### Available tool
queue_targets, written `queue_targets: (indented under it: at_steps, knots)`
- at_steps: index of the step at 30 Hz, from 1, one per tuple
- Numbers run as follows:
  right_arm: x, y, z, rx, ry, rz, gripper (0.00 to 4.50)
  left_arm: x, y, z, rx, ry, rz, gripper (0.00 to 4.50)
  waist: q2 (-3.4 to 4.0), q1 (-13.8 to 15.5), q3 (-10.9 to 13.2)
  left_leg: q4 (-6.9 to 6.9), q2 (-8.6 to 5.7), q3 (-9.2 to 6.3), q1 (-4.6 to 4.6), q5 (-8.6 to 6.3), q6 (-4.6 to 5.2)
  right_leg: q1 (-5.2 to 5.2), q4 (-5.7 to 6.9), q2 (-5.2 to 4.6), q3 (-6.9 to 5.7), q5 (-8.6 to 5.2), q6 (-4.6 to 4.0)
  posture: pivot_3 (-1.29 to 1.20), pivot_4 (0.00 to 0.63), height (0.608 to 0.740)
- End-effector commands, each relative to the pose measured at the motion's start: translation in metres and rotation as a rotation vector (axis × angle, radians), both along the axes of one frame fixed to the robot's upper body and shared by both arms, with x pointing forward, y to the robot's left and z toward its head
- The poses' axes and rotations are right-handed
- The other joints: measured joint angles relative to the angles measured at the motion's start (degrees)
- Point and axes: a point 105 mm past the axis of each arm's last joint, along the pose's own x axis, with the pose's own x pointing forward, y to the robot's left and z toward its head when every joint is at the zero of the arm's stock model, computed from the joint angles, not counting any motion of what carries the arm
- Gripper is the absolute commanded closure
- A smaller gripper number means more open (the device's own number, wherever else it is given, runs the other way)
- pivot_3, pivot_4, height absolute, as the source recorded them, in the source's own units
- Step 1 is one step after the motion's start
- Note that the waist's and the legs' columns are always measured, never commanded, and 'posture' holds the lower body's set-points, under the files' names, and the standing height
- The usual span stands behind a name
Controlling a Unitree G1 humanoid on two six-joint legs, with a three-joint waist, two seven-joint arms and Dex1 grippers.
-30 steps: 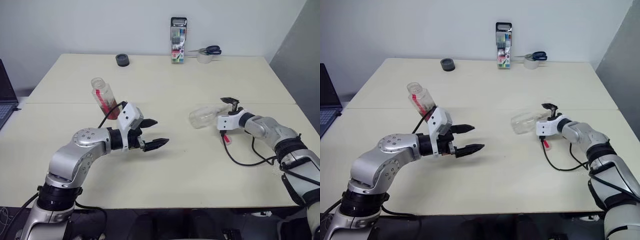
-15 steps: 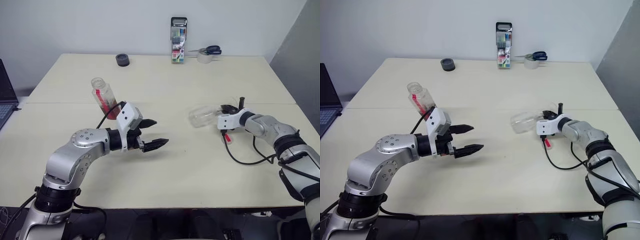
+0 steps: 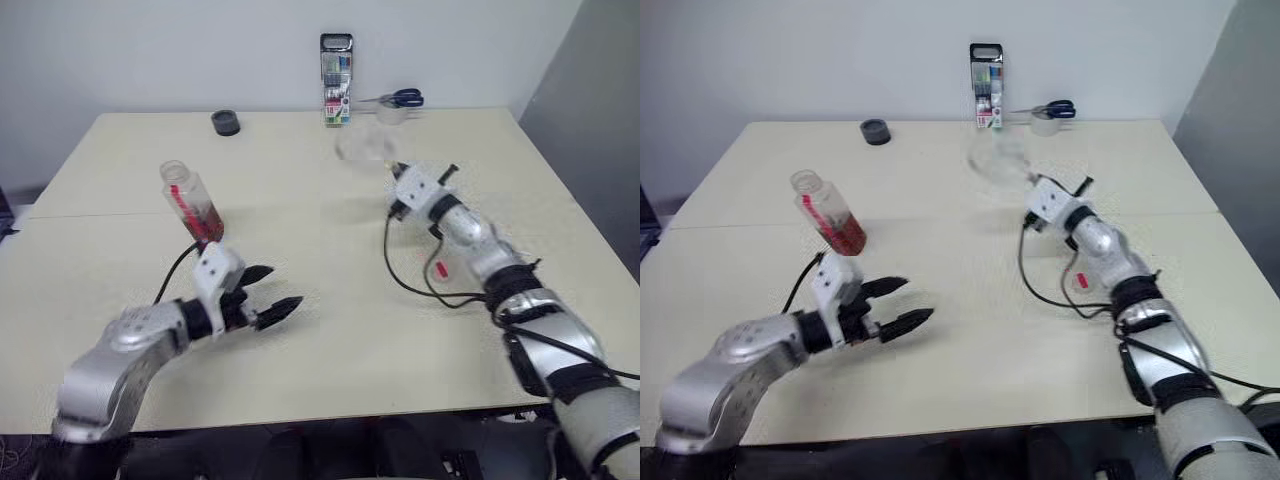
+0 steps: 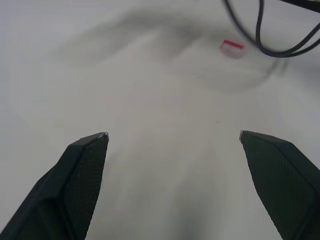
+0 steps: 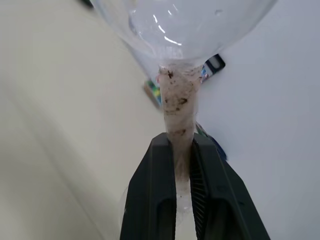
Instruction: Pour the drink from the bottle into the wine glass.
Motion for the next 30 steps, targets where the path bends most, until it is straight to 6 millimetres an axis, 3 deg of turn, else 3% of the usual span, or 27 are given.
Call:
queue_targets:
  at_steps: [1, 4, 10, 17, 22, 26, 30]
  knots:
    - [0.007, 0.018, 0.013, 0.376, 0.155, 0.018, 4.4, -0.014, 0.003, 0.019, -0.021, -0.1, 0.058, 0.0, 0.01, 0.4, 0.0, 0.0, -0.03, 0.0, 0.0, 0.0, 0.01, 0.01, 0.01, -0.03, 0.0, 0.01, -0.02, 0.0, 0.15, 0.74]
    - [0.006, 0.045, -0.006, 0.535, 0.312, 0.038, 4.4, -0.027, 0.005, 0.011, -0.034, -0.066, 0.105, 0.0, 0.03, 1.6, 0.0, 0.01, -0.09, 0.01, 0.0, 0.0, 0.01, 0.02, 0.0, -0.11, -0.01, 0.02, -0.04, 0.0, 0.15, 0.74]
    - [-0.002, 0.068, -0.029, 0.523, 0.376, 0.041, 4.4, -0.034, 0.003, 0.014, -0.05, -0.058, 0.132, 0.0, 0.04, 2.8, 0.0, 0.01, -0.15, -0.04, -0.09, -0.01, 0.02, -0.02, -0.1, -0.16, -0.09, 0.02, -0.04, 0.0, 0.15, 0.74]
    - [-0.012, 0.068, -0.073, 0.471, 0.46, -0.018, 4.4, -0.044, -0.001, 0.013, -0.061, -0.051, 0.151, 0.0, 0.05, 2.6, 0.0, -0.03, -0.14, -0.03, -0.06, -0.01, 0.02, -0.02, -0.08, -0.15, -0.08, 0.02, -0.04, 0.0, 0.15, 0.74]
    - [-0.019, 0.06, -0.107, 0.426, 0.551, -0.08, 4.4, -0.041, 0.0, 0.014, -0.054, -0.061, 0.155, 0.0, 0.06, 2.6, -0.2, -0.04, -0.13, -0.03, 0.08, -0.02, 0.03, 0.06, -0.02, -0.13, -0.07, 0.02, -0.04, 0.0, 0.15, 0.74]
    - [-0.022, 0.057, -0.115, 0.384, 0.571, -0.088, 4.4, -0.038, 0.0, 0.014, -0.058, -0.062, 0.159, 0.0, 0.04, 2.6, -0.2, -0.03, -0.13, -0.04, 0.16, -0.02, 0.04, 0.14, -0.02, -0.12, -0.07, 0.02, -0.04, 0.0, 0.15, 0.74]
    - [-0.023, 0.059, -0.106, 0.378, 0.526, -0.064, 4.4, -0.036, 0.002, 0.013, -0.06, -0.066, 0.168, 0.0, 0.04, 2.6, -0.3, -0.04, -0.13, -0.04, 0.16, -0.02, 0.04, 0.15, -0.03, -0.12, -0.08, 0.02, -0.04, 0.0, 0.15, 0.74]
